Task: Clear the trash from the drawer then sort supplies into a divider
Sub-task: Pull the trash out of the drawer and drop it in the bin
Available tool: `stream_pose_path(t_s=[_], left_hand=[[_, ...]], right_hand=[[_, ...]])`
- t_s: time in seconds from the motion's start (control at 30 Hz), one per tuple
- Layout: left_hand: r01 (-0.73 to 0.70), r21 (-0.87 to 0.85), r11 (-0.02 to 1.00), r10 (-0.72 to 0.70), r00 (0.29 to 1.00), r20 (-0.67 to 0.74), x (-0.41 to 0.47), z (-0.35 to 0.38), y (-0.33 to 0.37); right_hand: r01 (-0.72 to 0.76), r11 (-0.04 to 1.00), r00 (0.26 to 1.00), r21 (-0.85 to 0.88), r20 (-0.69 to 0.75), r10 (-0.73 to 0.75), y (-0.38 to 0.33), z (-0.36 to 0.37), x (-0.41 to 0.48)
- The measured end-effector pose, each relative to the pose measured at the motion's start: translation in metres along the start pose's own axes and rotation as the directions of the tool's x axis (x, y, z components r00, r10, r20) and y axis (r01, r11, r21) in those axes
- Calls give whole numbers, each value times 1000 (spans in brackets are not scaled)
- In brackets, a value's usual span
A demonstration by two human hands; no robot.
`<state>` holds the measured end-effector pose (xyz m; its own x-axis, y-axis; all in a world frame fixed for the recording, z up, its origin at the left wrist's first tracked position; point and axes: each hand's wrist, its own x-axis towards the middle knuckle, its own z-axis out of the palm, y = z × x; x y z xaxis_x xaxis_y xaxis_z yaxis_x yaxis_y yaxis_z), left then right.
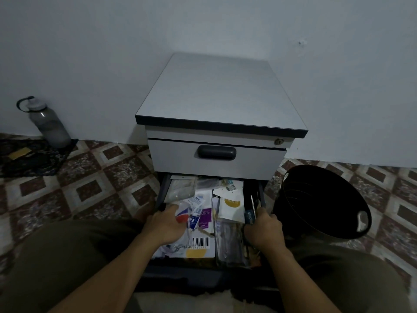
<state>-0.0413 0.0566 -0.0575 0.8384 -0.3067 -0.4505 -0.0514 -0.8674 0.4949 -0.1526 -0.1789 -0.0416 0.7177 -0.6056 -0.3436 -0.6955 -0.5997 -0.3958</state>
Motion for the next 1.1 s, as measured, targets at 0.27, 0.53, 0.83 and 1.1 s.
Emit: stream_pose_path(t_s=[0.27,0.53,0.83,1.1], left_hand=[[-74,-202,976,89,994,65,-7,9,13],[-160,-2,987,157,967,-202,-4,3,4],[-13,-130,991,7,999,-46,-4,8,13],[-34,-232,972,22,998,-55,-5,15,18]], right_hand=[[114,986,993,-118,4,-114,-3,14,-5],[69,976,997,206,16,-73,-8,19,-7],[15,918,996,396,78,-50,-3,23,-3],[128,857,985,499,39,-170,-6,25,1]])
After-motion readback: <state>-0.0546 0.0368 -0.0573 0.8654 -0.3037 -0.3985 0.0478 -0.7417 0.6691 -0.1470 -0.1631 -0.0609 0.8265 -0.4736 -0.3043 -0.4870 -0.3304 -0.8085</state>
